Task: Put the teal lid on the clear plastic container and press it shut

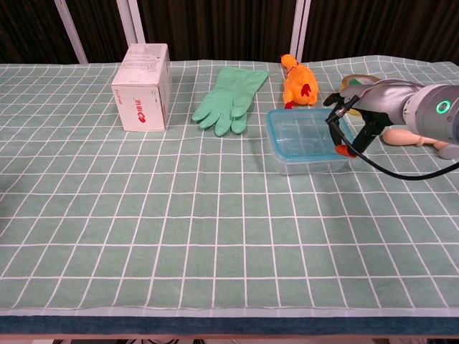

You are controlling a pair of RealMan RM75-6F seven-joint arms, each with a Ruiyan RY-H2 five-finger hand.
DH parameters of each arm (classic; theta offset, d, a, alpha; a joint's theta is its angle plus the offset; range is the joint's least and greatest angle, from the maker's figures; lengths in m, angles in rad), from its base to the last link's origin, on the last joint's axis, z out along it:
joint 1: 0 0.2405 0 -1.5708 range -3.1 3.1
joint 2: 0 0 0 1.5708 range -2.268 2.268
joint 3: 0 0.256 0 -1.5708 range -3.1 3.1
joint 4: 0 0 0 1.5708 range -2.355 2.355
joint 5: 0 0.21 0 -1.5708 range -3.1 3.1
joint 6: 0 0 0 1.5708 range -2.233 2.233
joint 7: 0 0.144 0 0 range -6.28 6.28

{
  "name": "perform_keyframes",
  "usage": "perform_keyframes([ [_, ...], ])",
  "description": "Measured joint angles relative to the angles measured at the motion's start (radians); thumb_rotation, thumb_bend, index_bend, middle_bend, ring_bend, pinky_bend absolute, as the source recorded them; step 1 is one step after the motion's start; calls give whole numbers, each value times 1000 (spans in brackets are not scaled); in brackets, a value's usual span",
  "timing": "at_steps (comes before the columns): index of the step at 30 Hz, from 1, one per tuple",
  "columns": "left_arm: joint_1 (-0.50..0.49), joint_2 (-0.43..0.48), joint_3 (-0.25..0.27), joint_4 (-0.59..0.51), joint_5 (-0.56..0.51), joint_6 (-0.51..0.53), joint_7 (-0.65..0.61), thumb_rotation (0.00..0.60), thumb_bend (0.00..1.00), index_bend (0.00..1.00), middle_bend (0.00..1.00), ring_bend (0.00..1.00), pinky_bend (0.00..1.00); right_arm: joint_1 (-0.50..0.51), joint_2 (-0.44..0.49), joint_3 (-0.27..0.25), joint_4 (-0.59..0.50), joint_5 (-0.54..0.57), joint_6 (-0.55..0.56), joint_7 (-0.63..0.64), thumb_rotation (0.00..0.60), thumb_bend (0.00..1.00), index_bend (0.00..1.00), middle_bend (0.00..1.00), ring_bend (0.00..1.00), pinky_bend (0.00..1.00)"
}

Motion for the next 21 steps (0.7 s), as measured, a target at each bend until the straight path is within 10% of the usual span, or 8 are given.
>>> perform_keyframes([
  [21, 1, 7, -1, -8, 3, 1, -10, 600, 752, 106, 0, 0, 0, 21, 20, 60, -38, 21, 38, -15, 600, 514, 607, 17, 0, 0],
])
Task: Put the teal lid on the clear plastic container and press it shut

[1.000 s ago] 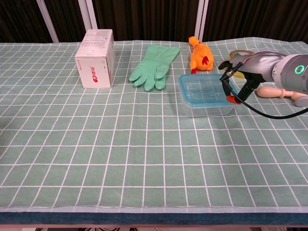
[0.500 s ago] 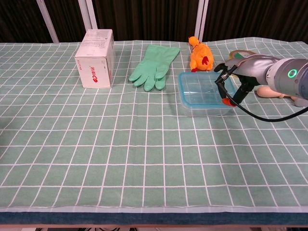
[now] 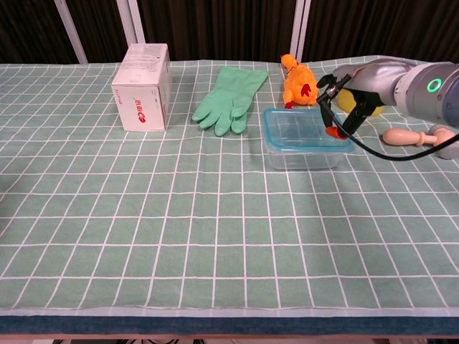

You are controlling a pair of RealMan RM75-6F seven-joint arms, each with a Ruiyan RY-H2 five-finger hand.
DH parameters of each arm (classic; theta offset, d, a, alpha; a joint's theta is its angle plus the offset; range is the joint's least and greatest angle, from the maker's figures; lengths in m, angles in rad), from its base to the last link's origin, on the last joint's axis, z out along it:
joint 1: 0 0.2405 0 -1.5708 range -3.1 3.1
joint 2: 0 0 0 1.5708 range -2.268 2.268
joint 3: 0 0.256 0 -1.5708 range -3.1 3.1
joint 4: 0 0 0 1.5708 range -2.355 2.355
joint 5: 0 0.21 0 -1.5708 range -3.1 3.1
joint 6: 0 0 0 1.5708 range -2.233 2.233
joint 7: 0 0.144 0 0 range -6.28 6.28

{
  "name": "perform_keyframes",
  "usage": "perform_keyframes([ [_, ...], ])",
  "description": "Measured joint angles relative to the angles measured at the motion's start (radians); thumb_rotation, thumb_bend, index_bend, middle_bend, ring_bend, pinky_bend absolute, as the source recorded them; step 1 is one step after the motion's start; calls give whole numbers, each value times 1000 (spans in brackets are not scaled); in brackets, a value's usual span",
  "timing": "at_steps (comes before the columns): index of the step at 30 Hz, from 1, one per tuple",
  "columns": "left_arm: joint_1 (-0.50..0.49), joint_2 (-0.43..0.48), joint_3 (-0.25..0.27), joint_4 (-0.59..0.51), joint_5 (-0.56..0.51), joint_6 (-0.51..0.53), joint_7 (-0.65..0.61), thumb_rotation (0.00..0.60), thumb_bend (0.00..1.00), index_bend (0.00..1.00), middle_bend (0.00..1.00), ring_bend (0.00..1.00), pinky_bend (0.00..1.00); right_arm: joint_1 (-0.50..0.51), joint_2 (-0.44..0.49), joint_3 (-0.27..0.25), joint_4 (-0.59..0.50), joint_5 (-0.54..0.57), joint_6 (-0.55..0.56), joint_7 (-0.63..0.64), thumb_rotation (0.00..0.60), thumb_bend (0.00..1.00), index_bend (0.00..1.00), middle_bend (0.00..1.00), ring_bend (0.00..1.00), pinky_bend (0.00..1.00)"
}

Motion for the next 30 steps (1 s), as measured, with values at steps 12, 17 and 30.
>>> perform_keyframes([
  [12, 0, 3, 4, -5, 3, -6, -7, 600, 752, 106, 0, 0, 0, 50, -9, 31, -73, 26, 2, -33, 600, 512, 607, 8, 0, 0],
  [17, -1, 4, 11, -5, 8, -15, -11, 600, 752, 106, 0, 0, 0, 87, -53, 55, -45, 68, 10, -51, 600, 513, 607, 2, 0, 0],
  [30, -2, 10, 7, -6, 0, -20, -26, 600, 752, 106, 0, 0, 0, 133, -121, 51, 43, 138, -13, -81, 600, 513, 607, 0, 0, 0],
])
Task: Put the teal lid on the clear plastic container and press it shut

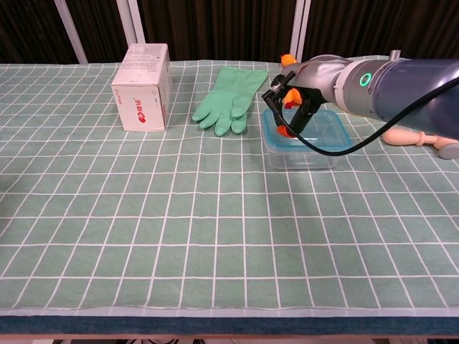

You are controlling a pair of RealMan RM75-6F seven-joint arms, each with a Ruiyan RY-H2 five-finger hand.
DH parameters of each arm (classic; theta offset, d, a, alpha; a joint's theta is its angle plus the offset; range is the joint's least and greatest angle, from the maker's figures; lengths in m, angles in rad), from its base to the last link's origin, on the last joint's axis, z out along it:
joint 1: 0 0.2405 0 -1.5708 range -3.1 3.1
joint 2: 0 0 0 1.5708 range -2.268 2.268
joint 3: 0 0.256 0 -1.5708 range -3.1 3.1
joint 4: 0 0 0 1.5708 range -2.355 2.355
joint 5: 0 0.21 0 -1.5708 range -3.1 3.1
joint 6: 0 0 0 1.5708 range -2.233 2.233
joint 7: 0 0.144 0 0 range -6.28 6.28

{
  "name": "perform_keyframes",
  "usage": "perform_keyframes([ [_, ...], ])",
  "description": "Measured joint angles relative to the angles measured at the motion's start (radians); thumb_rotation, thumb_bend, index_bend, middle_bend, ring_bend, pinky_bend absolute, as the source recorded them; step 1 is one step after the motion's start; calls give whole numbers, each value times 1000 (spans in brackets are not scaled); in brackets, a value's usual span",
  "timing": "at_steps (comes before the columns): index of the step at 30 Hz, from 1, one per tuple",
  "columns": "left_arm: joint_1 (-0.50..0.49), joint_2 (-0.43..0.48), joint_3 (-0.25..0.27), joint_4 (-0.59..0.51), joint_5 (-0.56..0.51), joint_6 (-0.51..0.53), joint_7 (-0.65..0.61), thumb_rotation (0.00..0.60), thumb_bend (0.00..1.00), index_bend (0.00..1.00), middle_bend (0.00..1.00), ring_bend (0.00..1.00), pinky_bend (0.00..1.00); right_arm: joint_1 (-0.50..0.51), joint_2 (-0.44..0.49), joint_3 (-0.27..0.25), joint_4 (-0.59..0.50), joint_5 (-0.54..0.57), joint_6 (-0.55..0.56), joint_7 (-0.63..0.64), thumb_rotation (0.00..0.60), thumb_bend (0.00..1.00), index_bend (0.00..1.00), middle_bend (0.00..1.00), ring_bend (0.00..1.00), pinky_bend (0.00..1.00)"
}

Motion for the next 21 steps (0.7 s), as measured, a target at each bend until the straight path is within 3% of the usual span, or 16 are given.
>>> perform_keyframes([
  [21, -2, 0, -6, 3, -17, -1, 2, 600, 752, 106, 0, 0, 0, 10, -28, -29, 63, 29, -58, 14, 600, 513, 607, 0, 0, 0],
])
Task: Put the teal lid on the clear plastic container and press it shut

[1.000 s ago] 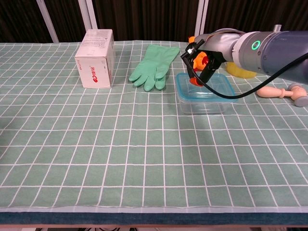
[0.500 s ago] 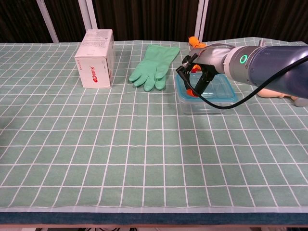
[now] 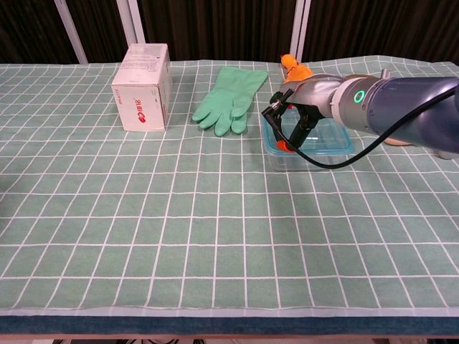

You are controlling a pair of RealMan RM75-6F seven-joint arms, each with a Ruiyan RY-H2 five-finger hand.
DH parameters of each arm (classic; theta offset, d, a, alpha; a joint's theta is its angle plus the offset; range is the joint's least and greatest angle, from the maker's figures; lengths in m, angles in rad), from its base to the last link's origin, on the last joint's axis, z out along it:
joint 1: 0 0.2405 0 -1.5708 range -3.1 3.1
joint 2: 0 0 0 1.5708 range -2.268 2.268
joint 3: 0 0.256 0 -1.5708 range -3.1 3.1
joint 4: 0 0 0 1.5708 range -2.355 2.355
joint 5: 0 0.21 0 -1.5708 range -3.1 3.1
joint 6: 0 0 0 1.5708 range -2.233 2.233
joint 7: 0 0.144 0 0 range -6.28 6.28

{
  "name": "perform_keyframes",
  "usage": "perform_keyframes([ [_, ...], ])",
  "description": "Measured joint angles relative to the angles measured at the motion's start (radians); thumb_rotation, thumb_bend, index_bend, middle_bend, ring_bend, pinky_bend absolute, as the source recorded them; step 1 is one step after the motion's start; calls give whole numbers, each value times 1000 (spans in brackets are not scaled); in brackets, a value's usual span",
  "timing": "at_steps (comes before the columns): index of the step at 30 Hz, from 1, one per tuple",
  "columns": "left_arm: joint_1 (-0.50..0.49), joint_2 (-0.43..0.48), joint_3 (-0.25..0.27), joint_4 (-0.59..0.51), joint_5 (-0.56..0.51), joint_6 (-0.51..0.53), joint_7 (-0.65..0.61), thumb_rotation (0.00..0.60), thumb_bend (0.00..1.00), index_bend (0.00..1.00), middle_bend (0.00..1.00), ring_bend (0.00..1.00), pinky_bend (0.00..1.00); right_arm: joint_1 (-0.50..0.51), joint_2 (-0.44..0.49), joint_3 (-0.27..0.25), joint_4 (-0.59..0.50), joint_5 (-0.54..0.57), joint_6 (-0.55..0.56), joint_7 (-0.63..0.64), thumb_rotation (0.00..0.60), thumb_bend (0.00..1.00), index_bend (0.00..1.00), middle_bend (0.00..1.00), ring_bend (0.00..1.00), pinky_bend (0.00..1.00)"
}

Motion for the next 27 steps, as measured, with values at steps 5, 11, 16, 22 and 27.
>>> perform_keyframes([
  [5, 0, 0, -1, 0, -4, 0, 1, 600, 752, 106, 0, 0, 0, 3, -2, -6, 13, 8, -13, 0, 600, 513, 607, 0, 0, 0],
  [11, 0, 1, -3, 1, -5, 1, -2, 600, 752, 106, 0, 0, 0, 7, -8, -13, 24, 12, -21, 1, 600, 513, 607, 0, 0, 0],
  [16, 0, 2, -3, 0, -6, 1, -6, 600, 752, 106, 0, 0, 0, 2, 5, 7, 15, -12, -1, 26, 600, 513, 607, 0, 0, 0],
  [22, 0, 7, -9, -1, -19, -4, -15, 600, 752, 106, 0, 0, 0, -13, 58, 54, -5, -44, 34, 70, 600, 513, 607, 0, 0, 0],
  [27, -1, 10, -13, -1, -29, -7, -21, 600, 752, 106, 0, 0, 0, -10, 68, 67, 16, -34, 17, 78, 600, 513, 607, 0, 0, 0],
])
